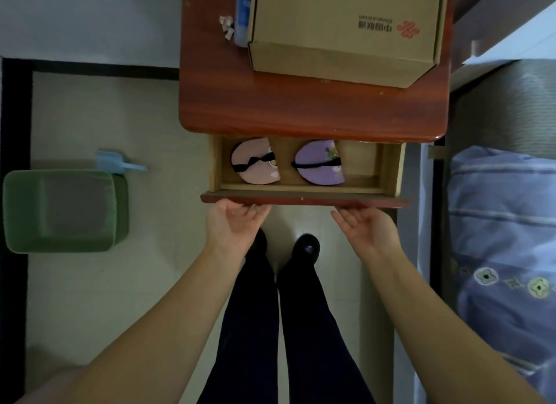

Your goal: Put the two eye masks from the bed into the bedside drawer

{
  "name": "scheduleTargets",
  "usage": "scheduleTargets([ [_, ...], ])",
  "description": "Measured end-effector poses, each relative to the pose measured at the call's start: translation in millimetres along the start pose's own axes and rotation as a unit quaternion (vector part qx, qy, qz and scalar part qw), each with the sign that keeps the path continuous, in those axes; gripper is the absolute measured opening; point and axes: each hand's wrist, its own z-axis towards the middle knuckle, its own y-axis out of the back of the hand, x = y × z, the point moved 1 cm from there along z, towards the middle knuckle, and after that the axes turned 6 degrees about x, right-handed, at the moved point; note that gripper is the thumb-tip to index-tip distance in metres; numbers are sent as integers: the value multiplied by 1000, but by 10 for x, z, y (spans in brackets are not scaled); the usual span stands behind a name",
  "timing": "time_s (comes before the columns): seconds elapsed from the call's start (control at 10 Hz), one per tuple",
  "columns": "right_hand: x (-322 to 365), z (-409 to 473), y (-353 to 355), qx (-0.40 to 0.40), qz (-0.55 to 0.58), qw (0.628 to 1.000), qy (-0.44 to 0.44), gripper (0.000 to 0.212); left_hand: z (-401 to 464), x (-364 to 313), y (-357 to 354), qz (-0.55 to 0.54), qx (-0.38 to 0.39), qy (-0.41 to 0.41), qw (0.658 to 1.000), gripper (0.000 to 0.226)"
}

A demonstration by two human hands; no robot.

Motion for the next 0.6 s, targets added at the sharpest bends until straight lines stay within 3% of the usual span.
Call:
scheduleTargets([
  [0.2, 423, 119, -361, 27, 9, 999, 43, 47, 103, -185, -544, 1, 39, -21, 999, 59],
  [0.4, 695, 302, -725, 38, 55, 994, 91, 73, 350, -358, -981, 35, 87, -40, 995, 30],
  [0.5, 665, 174, -787, 26, 28, 996, 82, 65, 351, -388, -967, 86, 76, -34, 993, 17],
  [0.6, 734, -160, -770, 19, -55, 996, 60, 44, 147, -399, -707, 258, 5, -16, 966, 19],
])
